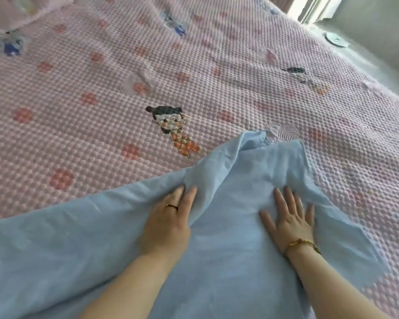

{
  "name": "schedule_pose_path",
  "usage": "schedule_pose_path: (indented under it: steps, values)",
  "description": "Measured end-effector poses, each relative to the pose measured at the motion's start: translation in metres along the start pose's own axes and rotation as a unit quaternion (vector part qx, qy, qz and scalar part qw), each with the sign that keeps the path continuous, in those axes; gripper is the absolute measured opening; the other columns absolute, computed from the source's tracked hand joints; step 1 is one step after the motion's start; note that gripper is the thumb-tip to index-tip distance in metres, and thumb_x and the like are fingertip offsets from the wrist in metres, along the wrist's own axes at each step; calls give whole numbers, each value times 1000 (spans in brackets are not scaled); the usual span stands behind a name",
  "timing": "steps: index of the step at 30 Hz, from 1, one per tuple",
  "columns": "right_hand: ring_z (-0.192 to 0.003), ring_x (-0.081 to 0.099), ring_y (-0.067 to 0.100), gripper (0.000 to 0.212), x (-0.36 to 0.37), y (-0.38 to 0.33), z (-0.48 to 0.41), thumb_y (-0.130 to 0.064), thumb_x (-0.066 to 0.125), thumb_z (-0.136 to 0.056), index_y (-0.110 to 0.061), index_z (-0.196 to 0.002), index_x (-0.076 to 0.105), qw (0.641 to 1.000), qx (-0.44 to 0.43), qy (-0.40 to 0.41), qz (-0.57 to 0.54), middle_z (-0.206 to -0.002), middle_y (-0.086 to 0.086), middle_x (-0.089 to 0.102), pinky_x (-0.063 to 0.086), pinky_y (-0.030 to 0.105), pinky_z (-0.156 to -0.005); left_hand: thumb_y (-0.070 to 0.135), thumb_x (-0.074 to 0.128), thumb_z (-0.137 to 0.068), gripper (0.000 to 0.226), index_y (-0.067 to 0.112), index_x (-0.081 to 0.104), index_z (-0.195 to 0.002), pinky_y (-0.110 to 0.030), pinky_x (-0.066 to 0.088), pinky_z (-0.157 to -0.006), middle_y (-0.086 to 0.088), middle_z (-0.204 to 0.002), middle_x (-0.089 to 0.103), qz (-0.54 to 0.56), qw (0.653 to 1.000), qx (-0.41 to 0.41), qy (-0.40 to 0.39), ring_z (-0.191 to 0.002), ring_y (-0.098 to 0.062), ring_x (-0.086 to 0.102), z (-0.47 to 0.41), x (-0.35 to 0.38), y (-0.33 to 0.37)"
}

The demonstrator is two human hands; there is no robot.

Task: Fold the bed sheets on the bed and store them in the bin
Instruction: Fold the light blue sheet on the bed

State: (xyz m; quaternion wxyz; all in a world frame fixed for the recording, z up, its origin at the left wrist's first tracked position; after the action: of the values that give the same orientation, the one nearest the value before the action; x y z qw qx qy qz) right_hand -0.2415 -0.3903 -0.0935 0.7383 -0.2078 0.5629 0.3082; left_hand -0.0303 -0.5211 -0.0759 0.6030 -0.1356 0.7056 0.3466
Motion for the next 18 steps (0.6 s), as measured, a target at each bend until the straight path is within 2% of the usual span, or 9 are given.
schedule_pose_path:
  steps: [2,5,8,10,12,14,15,17,18]
  values:
    - [-144,-4,15,84,12,-1,-6,-66,2,-73,-27,-147,4,997,-13,69,-1,-153,-7,-8,-32,30,-101,-3,84,-30,97,11,45,-117,-30,50,-44,-18,-105,67,-4,999,6,46,-69,-31,69,-26,-5,2]
    - [-130,32,26,69,25,-2,-12,-52,28,-76,-16,-133,39,988,-32,140,-59,-140,10,42,-13,28,-111,-8,63,-58,74,13,41,-125,-36,47,-41,-20,-108,65,-20,995,-5,96,-65,-36,66,-72,-24,2]
    - [-124,31,28,61,30,3,-14,-48,35,-77,-13,-127,38,978,-41,181,-96,-129,19,54,-3,32,-112,8,46,-90,56,22,31,-142,-39,44,-72,-17,-124,55,-33,989,-131,55,-98,-37,58,-115,-40,-24]
    - [-125,30,29,57,28,3,-13,-51,29,-85,-13,-128,38,972,-45,200,-113,-131,18,52,-6,33,-113,19,51,-91,47,21,40,-137,-36,40,-83,-15,-127,54,-5,987,-160,8,-109,-35,53,-138,-38,-37]
    - [-127,28,30,57,29,3,-15,-53,24,-89,-14,-128,39,971,-50,202,-120,-132,17,51,-7,35,-113,18,54,-89,38,13,55,-126,-37,43,-87,-15,-124,57,1,996,-86,21,-109,-35,55,-151,-40,-23]
    - [-130,23,27,58,32,4,-16,-52,29,-86,-14,-128,38,968,-53,209,-125,-136,13,45,-7,36,-114,19,58,-80,33,8,66,-110,-41,49,-84,-17,-116,62,2,996,89,19,-99,-37,62,-159,-27,11]
    - [-132,20,24,58,33,4,-16,-52,30,-84,-15,-129,38,968,-55,213,-123,-138,11,40,-7,37,-114,21,58,-76,36,9,67,-110,-44,46,-89,-16,-119,60,-15,987,157,5,-104,-37,61,-161,-18,27]
    - [-141,7,17,59,35,5,-17,-51,32,-82,-15,-129,37,964,-54,224,-130,-138,8,32,-7,37,-114,27,55,-86,46,22,50,-132,-36,21,-109,-1,-140,44,-76,980,167,-76,-131,-25,38,-170,0,39]
    - [-143,-1,13,57,36,5,-17,-52,29,-85,-16,-129,37,962,-53,231,-134,-138,8,32,-6,38,-114,33,52,-89,52,29,38,-139,-29,11,-111,7,-144,36,-94,978,146,-116,-136,-17,27,-176,8,34]
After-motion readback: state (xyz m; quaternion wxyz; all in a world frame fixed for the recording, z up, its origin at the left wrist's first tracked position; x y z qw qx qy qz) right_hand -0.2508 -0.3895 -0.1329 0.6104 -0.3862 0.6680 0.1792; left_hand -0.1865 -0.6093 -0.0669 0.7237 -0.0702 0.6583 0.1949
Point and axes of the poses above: each hand's wrist, its own z-axis away from the middle knuckle, its own x-axis out of the palm, y = z × x, the point moved 6 cm from there along -z, towards the middle knuckle
